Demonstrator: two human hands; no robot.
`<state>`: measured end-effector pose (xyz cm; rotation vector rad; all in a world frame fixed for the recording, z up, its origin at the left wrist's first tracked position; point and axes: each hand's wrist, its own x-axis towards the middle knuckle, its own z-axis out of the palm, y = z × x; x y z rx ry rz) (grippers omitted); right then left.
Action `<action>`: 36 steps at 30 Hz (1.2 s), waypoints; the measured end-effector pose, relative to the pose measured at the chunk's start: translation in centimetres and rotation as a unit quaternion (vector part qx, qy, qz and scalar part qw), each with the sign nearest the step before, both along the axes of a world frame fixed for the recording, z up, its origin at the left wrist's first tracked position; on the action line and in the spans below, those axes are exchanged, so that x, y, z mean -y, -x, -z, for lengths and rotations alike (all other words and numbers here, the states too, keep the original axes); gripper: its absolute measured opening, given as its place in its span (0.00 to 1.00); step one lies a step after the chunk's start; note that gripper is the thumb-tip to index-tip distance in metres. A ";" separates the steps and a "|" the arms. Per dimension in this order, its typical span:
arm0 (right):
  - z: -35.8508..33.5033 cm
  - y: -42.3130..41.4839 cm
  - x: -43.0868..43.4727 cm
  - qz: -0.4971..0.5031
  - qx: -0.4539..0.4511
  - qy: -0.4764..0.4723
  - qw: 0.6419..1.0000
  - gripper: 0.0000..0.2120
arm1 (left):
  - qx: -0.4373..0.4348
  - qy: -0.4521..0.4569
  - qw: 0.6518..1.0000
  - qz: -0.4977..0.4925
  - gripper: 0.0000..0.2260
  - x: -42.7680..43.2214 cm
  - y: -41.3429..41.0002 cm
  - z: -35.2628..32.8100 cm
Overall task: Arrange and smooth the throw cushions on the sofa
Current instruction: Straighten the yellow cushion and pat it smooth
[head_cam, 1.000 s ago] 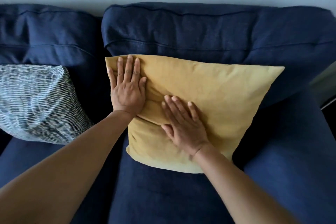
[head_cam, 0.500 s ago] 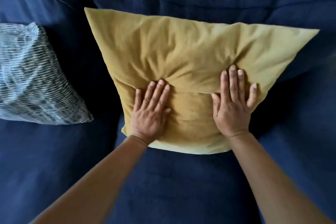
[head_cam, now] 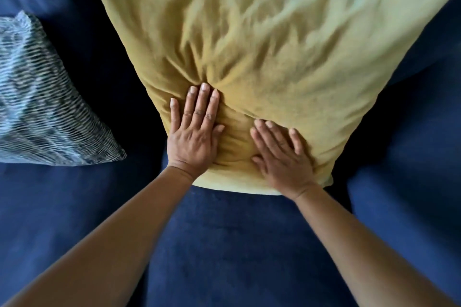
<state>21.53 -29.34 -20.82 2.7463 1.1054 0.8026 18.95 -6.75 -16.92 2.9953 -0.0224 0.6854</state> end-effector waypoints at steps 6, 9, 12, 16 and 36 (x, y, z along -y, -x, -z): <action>-0.4 1.0 6.9 0.180 -0.064 -0.088 0.978 0.30 | 0.009 0.040 0.999 0.009 0.28 1.3 1.0 -1.0; -4.6 1.2 3.8 0.155 -0.044 -0.181 0.970 0.30 | 0.042 0.077 0.995 0.035 0.27 3.1 1.6 -3.2; -8.2 -0.7 -2.1 0.078 -0.036 -0.186 0.979 0.29 | 0.039 0.064 0.995 0.059 0.26 4.5 -0.5 -5.8; -9.7 -5.0 -2.6 0.046 -0.052 -0.075 0.995 0.27 | -0.028 -0.017 0.999 0.013 0.25 0.0 -3.4 -8.0; -17.0 -13.6 1.9 0.224 -0.223 -0.043 0.948 0.29 | -0.192 -0.059 0.973 -0.116 0.32 -7.2 -8.4 -15.3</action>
